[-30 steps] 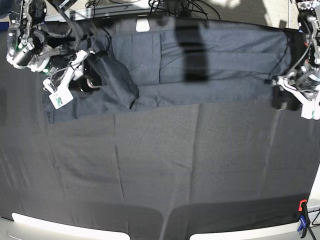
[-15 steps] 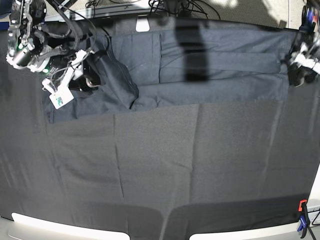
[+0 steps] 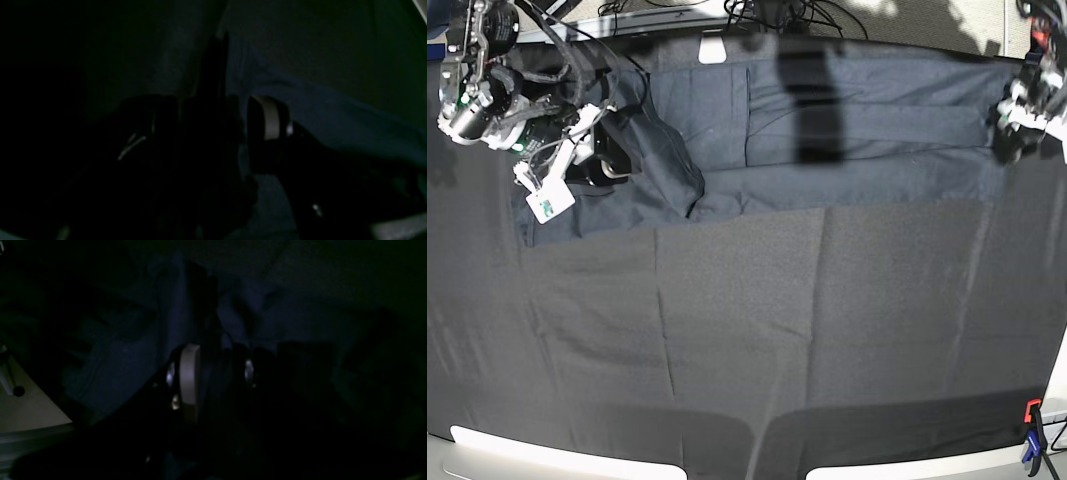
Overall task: Layout the t-shirt on the table in an organized manner, then fold the t-shirt properly
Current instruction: 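Lower the left gripper and grasp the strip's end opposite the right gripper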
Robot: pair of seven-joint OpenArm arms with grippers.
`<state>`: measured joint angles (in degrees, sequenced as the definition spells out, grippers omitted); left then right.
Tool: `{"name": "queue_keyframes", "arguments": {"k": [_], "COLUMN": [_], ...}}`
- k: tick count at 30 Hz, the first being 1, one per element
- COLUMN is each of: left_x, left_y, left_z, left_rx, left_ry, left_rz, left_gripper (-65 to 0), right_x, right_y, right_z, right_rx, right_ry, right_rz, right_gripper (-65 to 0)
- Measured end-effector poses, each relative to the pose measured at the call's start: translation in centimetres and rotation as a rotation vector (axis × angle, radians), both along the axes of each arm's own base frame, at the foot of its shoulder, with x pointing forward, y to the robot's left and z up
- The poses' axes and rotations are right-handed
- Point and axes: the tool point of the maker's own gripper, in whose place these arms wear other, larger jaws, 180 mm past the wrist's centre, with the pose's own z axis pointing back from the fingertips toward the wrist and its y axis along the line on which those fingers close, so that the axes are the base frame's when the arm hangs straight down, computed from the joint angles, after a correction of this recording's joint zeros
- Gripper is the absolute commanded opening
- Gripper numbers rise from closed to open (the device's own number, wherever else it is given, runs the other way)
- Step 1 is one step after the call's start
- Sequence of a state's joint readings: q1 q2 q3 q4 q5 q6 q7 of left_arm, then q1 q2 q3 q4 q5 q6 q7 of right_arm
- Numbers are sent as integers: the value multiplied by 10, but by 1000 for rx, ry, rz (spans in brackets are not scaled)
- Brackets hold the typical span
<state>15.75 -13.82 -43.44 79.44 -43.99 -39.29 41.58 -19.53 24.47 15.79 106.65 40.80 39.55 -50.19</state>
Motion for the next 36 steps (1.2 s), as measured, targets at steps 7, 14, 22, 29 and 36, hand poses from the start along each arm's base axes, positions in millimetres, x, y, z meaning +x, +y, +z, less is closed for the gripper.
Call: {"name": "queue_keyframes", "arguments": {"k": [7,14,22,29,36], "left_x": [-5,-9,-11,-8,2], "left_y": [-11,-27,-44,-40,-6], "left_z": [-3,-5,-5,-3,3], "left_rx": [-103,-175,-260,-252,-66], "left_ry": [17,31,30,5,-97], "left_rz": [-11,-33,-52,-25,90], "left_gripper": [-339,-345,-385,-650,-650], "right_x": [0,0,0,0,0], "right_y": [0,0,0,0,0], "right_z": [0,0,0,0,0], "right_rx": [0,1,0,0,0], "right_ry": [0,-1,-1,0,0], "right_rz": [0,0,0,0,0], "right_gripper": [-484,-484,-484,-484,-484]}}
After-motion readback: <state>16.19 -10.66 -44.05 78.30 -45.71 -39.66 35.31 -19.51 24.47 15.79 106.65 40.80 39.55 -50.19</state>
